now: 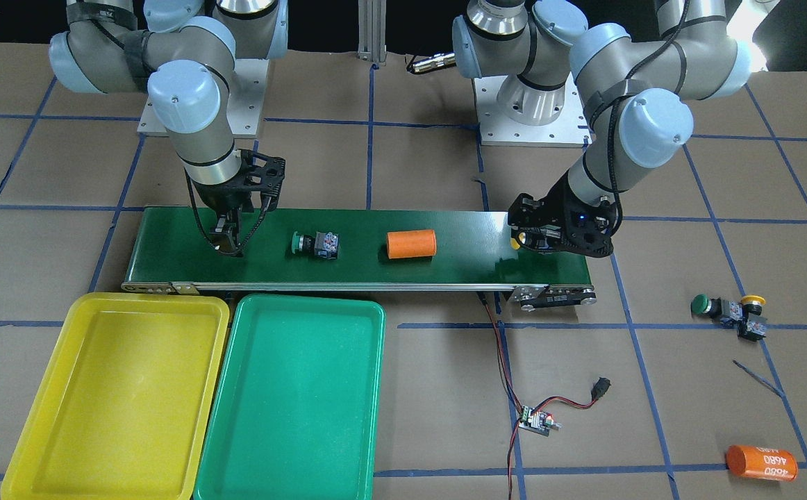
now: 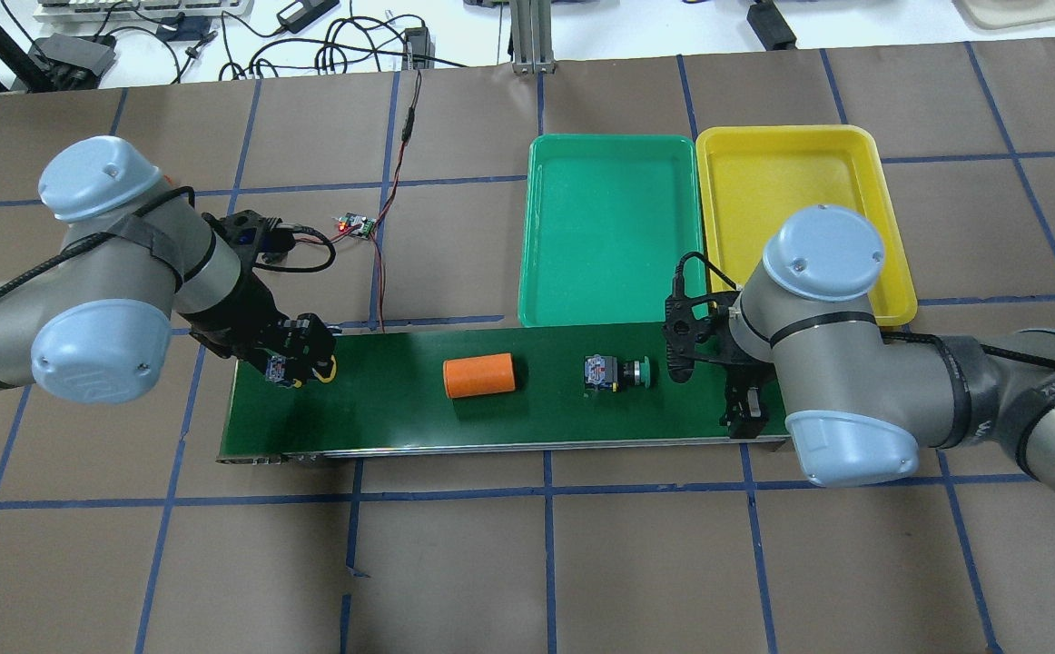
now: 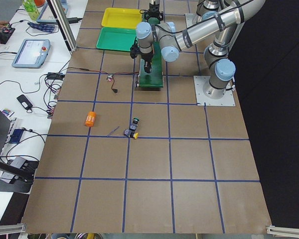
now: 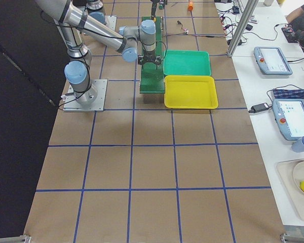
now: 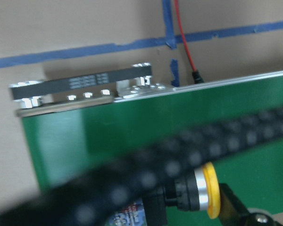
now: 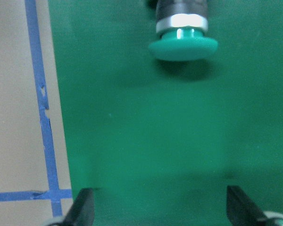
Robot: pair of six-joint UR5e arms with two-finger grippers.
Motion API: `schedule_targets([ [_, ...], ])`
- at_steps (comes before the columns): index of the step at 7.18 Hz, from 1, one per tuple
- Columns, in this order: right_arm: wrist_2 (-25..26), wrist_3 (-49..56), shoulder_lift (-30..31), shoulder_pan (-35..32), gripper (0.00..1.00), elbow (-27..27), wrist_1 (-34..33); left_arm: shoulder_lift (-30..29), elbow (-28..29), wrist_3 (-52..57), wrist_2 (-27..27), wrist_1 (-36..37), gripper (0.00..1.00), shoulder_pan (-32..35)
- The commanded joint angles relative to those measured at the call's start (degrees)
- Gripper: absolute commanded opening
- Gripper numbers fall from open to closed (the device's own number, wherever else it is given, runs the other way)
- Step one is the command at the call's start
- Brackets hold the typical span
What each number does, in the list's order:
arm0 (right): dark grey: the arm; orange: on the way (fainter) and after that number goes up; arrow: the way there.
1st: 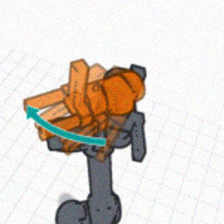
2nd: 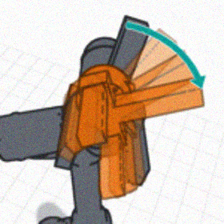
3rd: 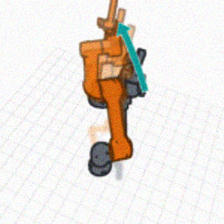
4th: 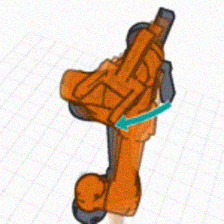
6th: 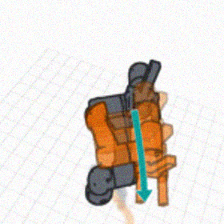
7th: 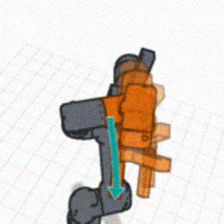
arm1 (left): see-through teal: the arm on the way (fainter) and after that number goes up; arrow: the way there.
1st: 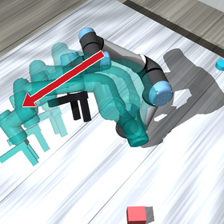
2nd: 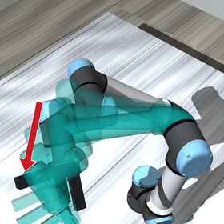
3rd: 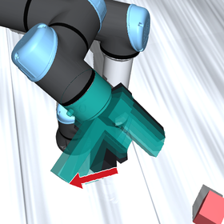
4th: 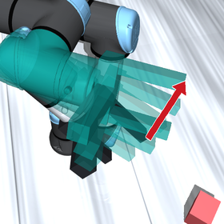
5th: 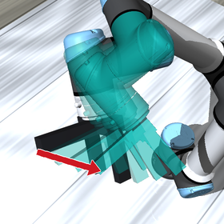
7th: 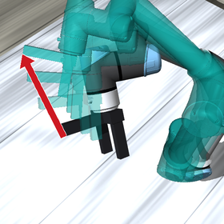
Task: Sort buttons by color to trays
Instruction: 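Place yellow button on belt with left while right grasps green button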
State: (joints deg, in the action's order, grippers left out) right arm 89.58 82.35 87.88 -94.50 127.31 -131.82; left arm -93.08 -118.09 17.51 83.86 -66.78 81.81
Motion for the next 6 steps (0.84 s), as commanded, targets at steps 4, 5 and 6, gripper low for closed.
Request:
schedule_targets([
  [4,-0.37,-5.54,-2.18,-4.29,1.0,-1.8,-1.77,-0.87,2.84,-5.73,5.61,3.07,1.0,3.53],
  [5,-0.28,-7.63,-2.8,-4.73,1.0,-1.98,-1.77,0.52,6.52,-8.95,5.52,-2.77,1.0,3.36],
  [6,-0.19,-7.91,-2.98,-5.86,1.0,-2.85,-1.77,0.88,11.69,-10.73,5.52,-9.79,1.0,3.44],
])
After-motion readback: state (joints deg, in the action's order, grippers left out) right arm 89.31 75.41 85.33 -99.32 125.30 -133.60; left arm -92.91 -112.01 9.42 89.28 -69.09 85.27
